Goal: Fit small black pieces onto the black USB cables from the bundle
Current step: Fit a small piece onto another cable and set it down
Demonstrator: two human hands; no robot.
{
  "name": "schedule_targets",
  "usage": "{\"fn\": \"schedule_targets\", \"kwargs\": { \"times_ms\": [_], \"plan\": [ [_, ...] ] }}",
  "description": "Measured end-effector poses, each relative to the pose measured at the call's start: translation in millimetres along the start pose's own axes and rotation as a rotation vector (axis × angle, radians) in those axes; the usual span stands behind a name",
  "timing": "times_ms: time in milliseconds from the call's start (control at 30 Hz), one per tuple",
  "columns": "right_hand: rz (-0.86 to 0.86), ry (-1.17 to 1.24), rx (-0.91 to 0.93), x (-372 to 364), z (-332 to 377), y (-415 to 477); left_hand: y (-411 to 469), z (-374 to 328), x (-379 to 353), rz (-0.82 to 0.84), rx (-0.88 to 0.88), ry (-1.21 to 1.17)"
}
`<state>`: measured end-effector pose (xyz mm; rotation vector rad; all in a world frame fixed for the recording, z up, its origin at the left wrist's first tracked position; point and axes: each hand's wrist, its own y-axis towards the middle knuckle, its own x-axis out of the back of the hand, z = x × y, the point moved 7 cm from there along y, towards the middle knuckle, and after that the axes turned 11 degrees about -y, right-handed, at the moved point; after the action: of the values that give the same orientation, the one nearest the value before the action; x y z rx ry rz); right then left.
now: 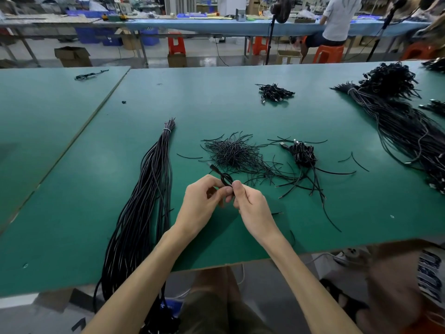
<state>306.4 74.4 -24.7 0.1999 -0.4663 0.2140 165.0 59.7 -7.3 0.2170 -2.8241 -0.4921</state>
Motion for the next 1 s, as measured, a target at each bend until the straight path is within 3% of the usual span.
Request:
{"fn": "schedule_targets", "kwargs": {
  "times_ms": [167,400,767,1000],
  "plan": [
    [0.079,-0.104,0.003,-4.7,0.8,-0.6,1.6,0.2,4.2,-0.035,-0.039,0.043],
    [0.023,-0.178,0.004,-1.7,3.0,-1.1,1.4,-5.2,-1.1,-0.037,-0.100,0.159],
    [-0.003,-0.071,-0.017,-0.2,1.6,-0.5,-8.4,-23.5,-12.1,-0.005,-0.266,0.474],
    [-0.065,-0.099,-0.018,1.9,2.1,0.0,-8.8,-26.3,-10.0,0.025,-0.286,0.464]
  ]
}}
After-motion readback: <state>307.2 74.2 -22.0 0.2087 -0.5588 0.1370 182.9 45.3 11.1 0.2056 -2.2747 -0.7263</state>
